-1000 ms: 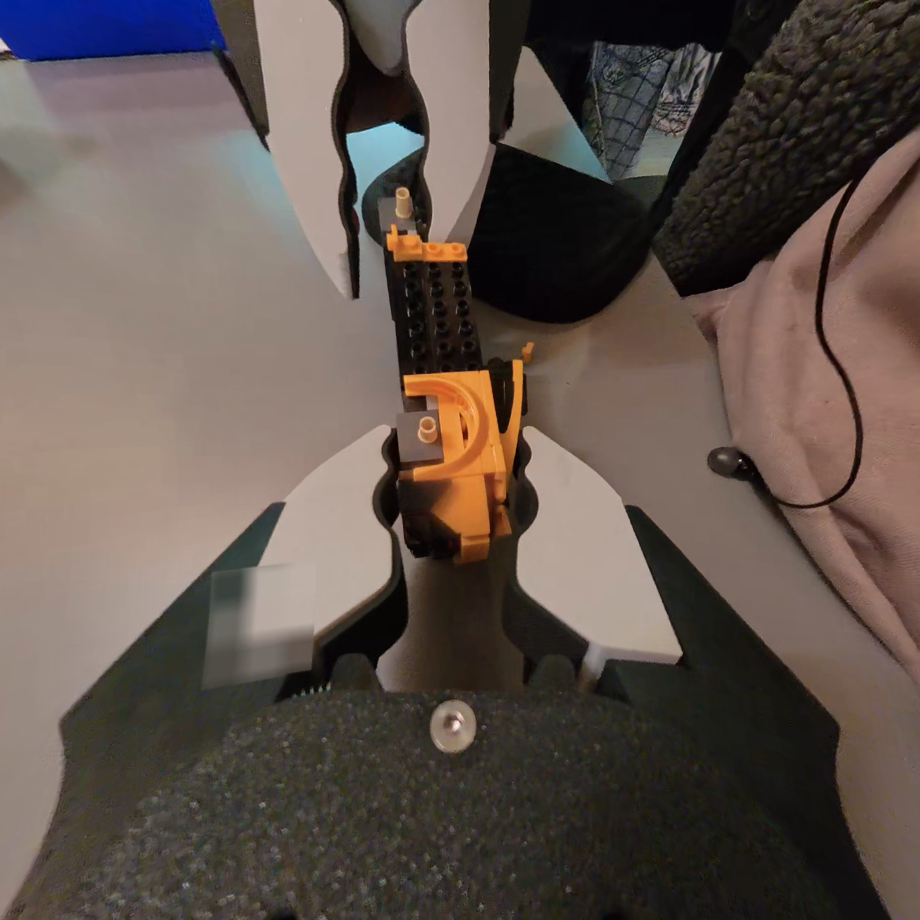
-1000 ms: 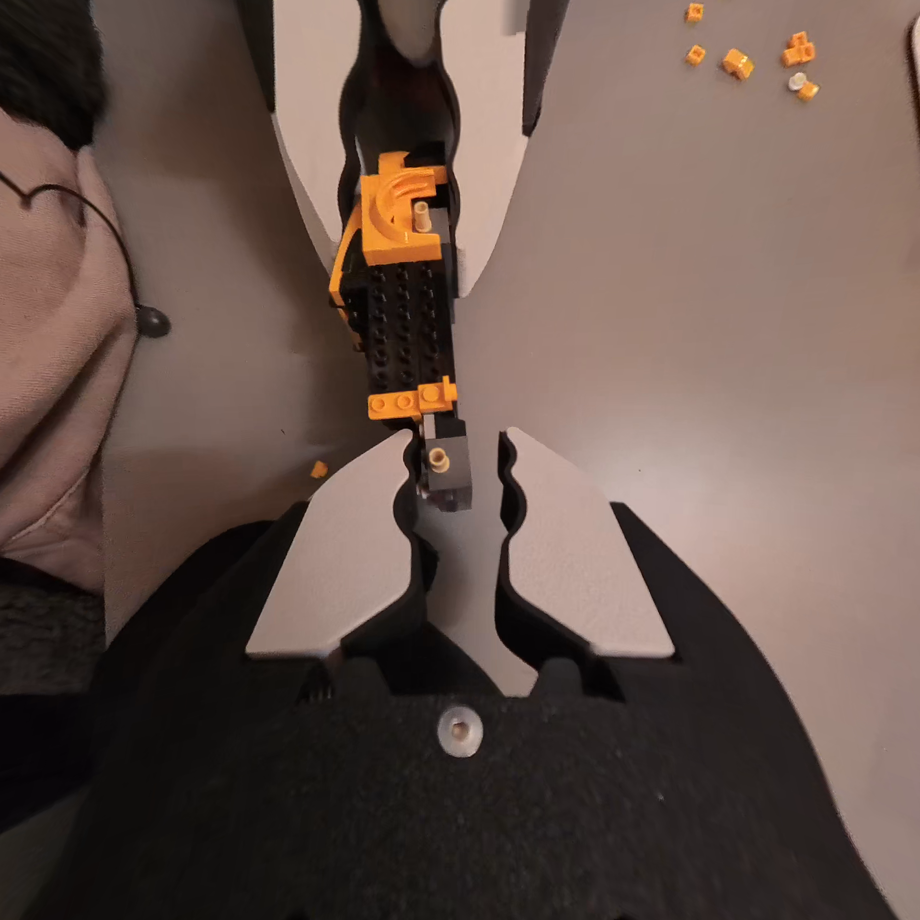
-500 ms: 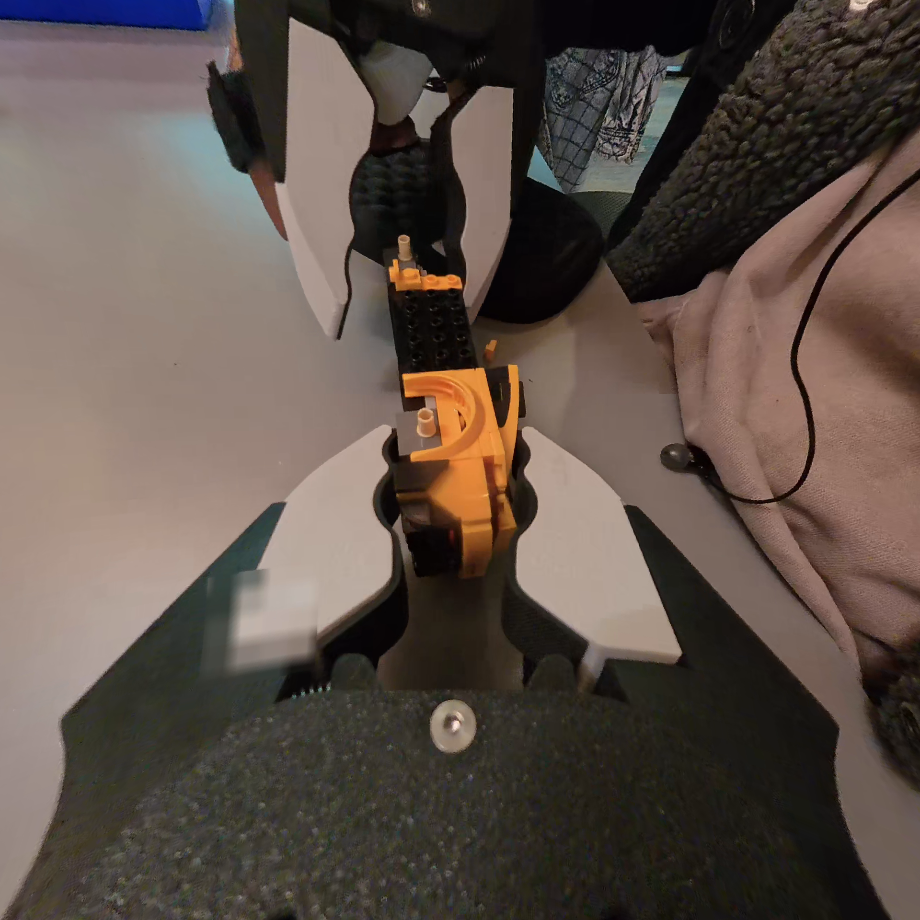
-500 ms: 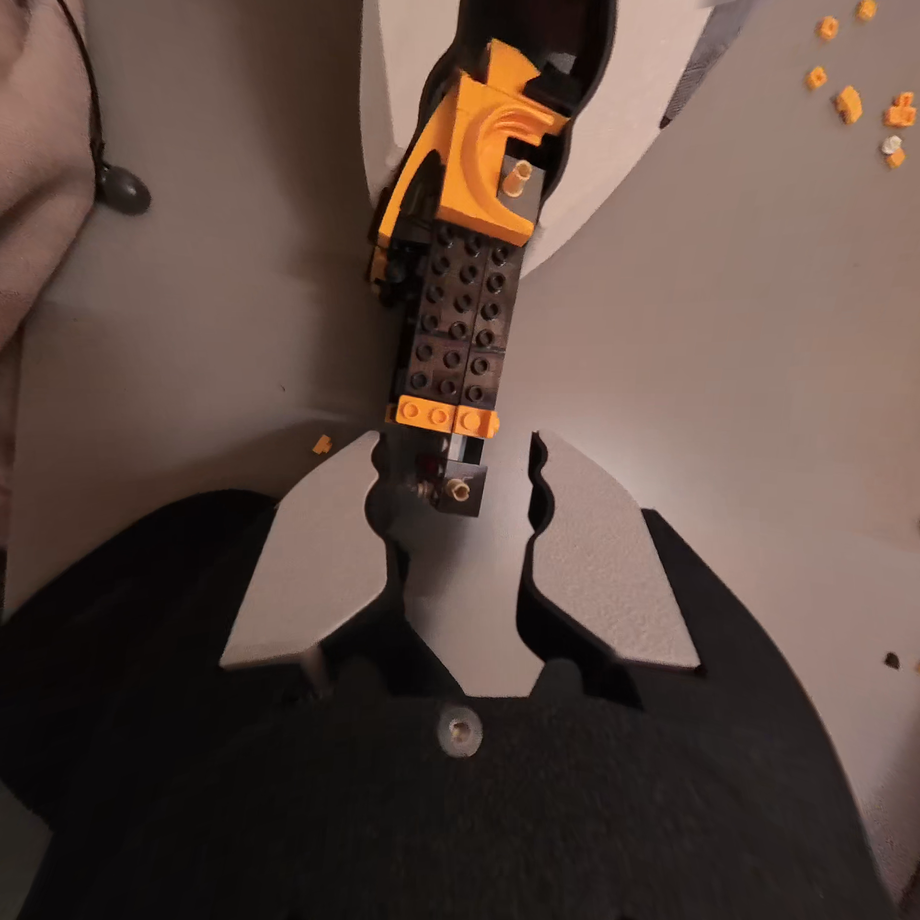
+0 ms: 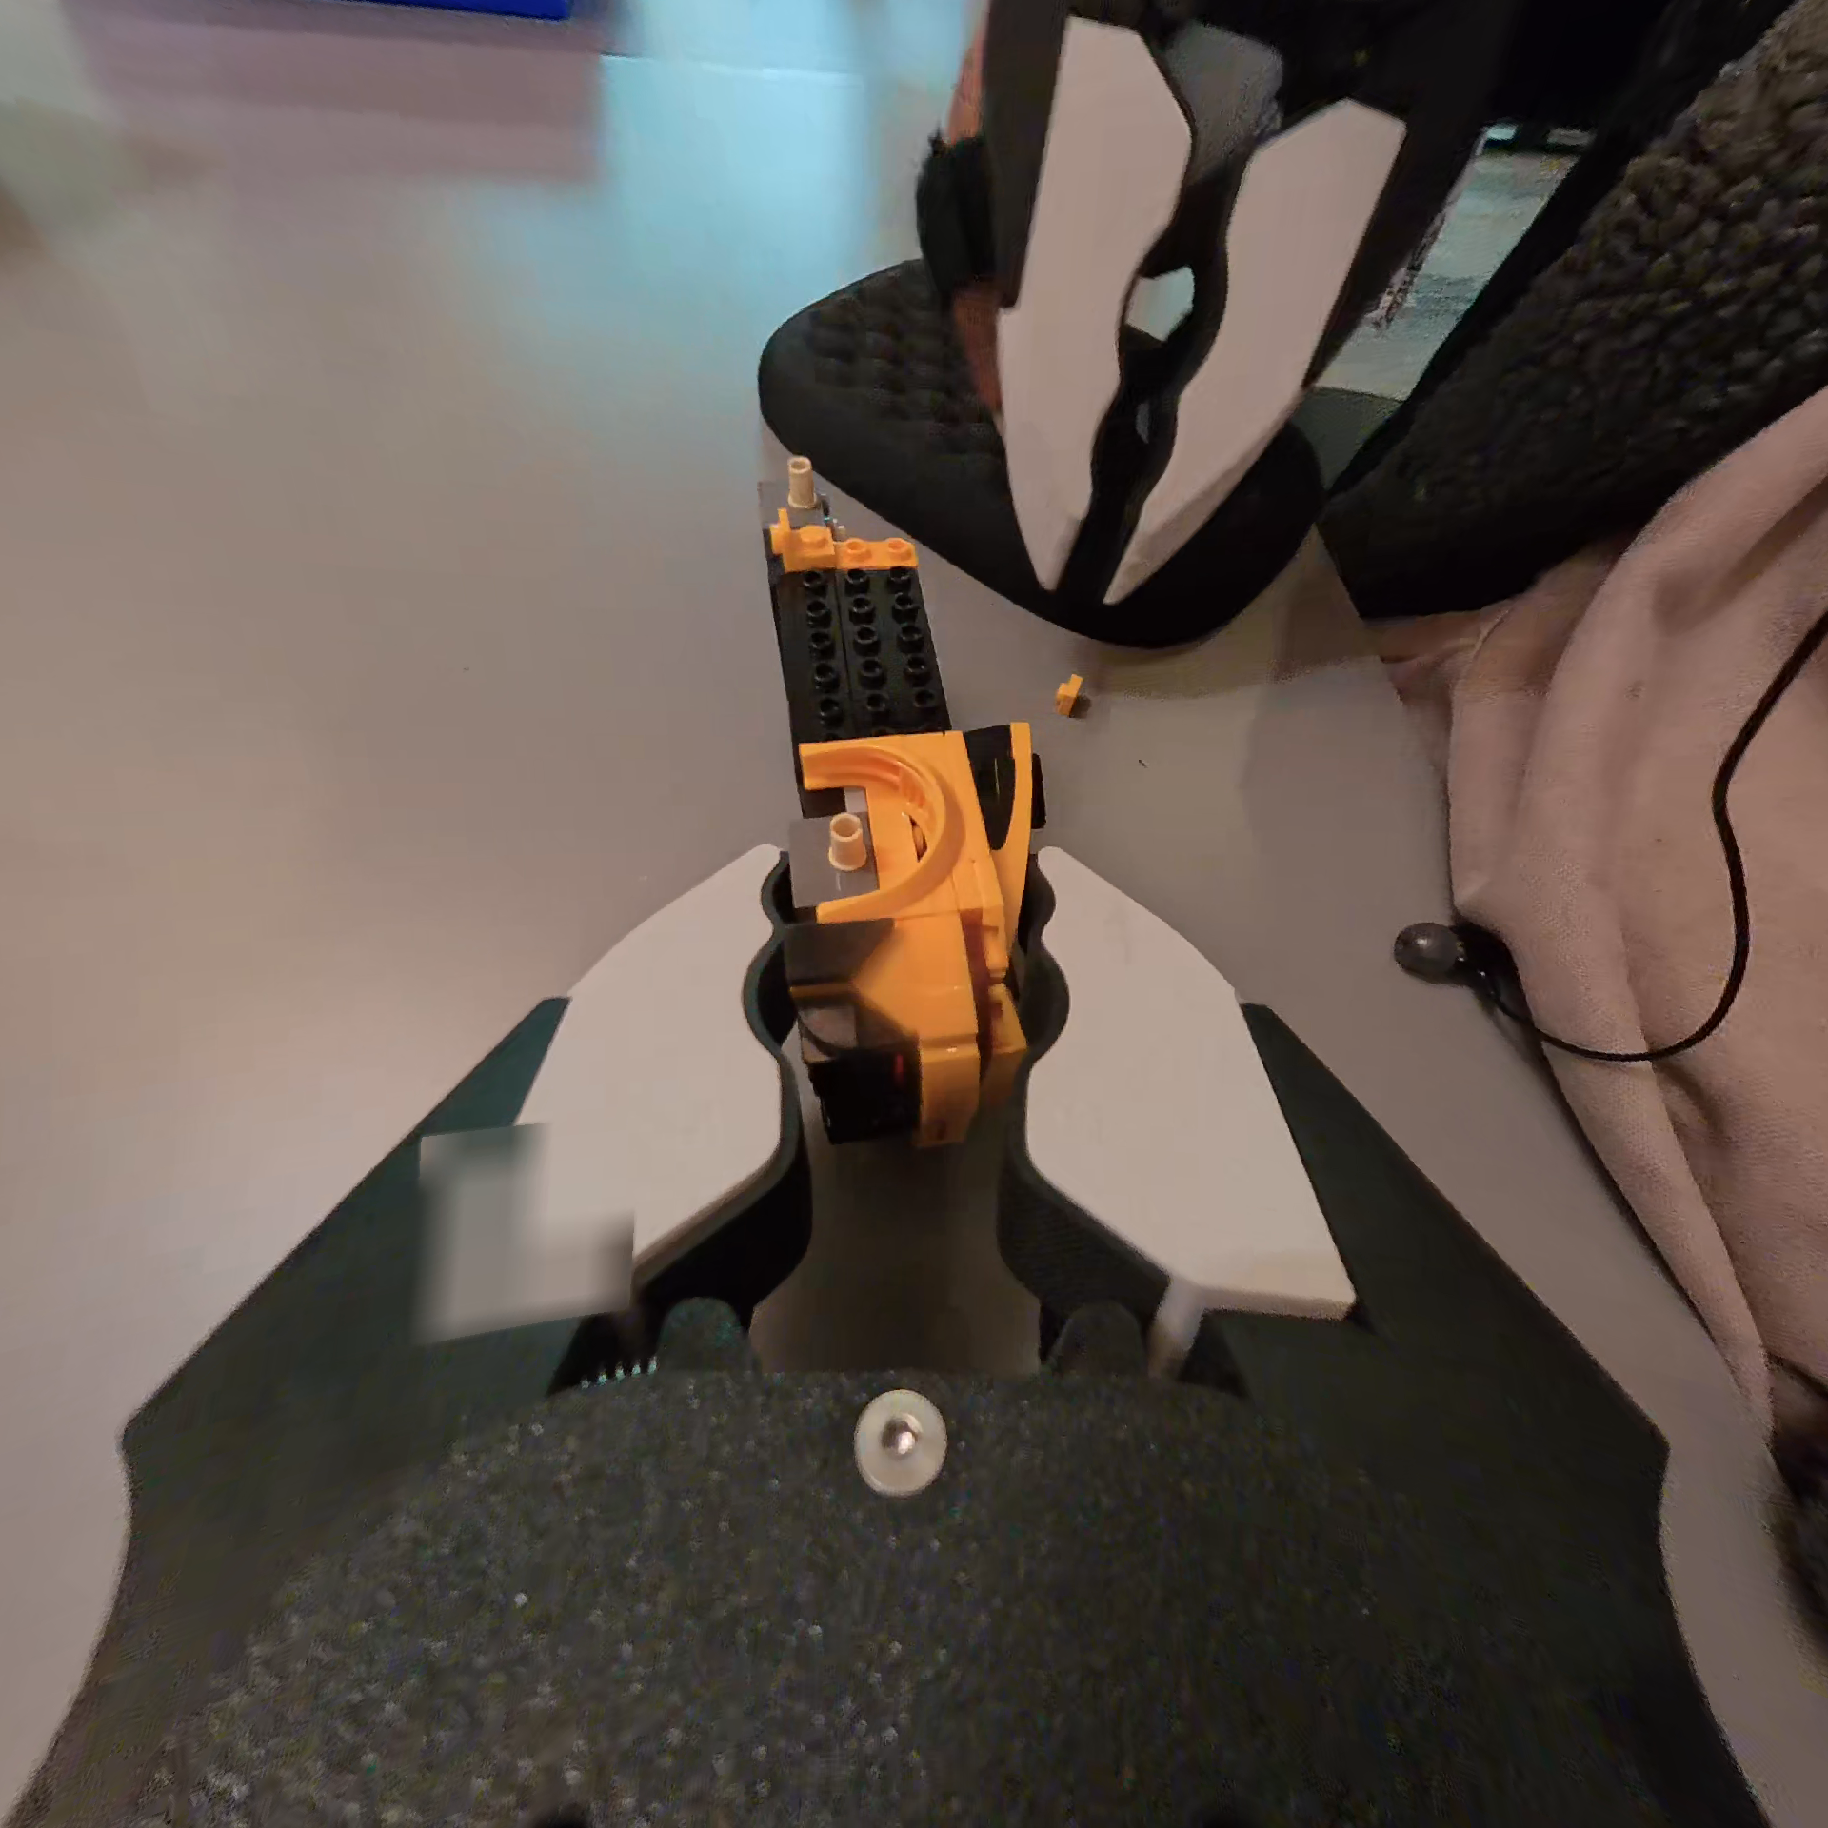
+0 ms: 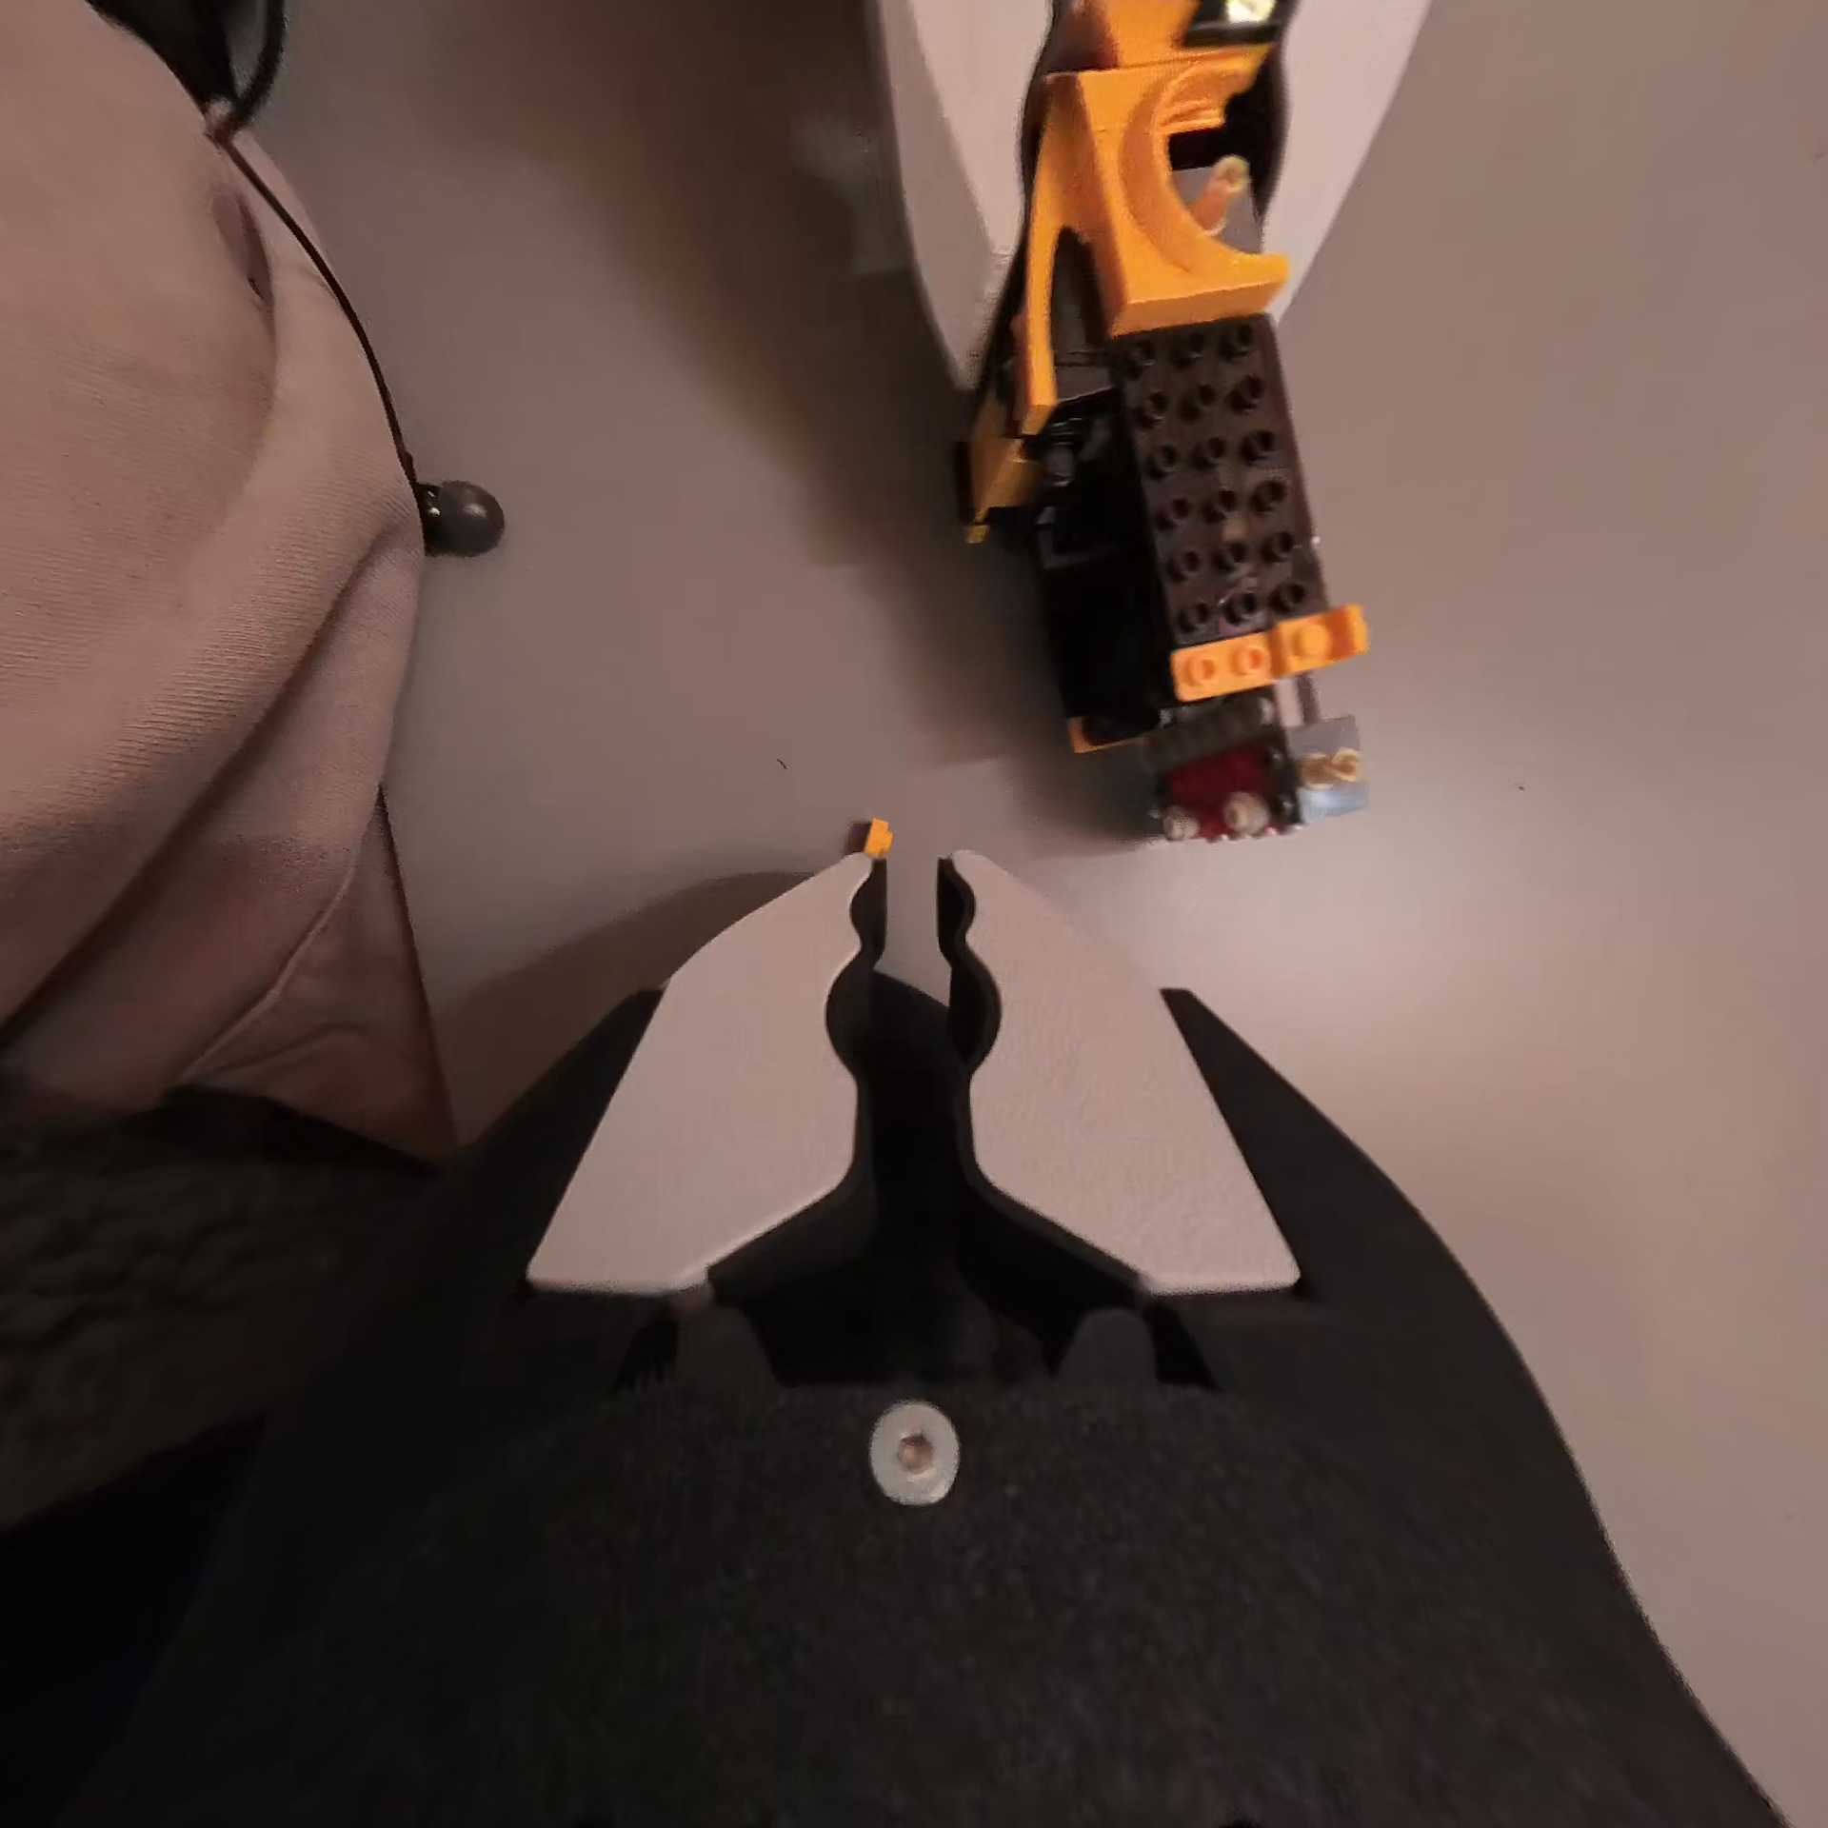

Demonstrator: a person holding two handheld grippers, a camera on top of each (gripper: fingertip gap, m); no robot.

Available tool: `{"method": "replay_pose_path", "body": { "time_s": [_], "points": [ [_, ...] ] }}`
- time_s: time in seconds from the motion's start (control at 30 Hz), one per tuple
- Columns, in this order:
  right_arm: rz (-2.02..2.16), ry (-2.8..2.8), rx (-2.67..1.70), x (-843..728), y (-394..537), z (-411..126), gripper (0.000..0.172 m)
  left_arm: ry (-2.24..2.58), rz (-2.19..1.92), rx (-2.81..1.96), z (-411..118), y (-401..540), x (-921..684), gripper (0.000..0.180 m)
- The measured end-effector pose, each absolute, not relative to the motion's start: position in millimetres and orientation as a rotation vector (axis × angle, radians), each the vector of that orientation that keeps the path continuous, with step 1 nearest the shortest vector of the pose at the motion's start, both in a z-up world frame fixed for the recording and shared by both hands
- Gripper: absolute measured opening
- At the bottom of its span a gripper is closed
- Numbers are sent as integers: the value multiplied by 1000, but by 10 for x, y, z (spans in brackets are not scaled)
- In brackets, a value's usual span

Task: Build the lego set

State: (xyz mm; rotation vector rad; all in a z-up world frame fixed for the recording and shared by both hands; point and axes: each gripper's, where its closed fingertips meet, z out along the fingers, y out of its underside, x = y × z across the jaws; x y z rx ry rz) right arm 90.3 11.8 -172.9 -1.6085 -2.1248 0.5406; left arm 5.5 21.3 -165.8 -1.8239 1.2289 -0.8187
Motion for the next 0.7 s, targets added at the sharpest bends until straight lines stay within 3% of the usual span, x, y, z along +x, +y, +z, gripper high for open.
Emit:
{"method": "replay_pose_path", "body": {
  "time_s": [0.33,0.7],
  "points": [
    [638,-2108,-1817,812,90,-1891,4,1214,-774,-1826,-1656,268,26,43],
    [255,-2281,-1563,847,20,-2010,7,1227,-742,-1819,-1656,269,21,43]
  ]
}}
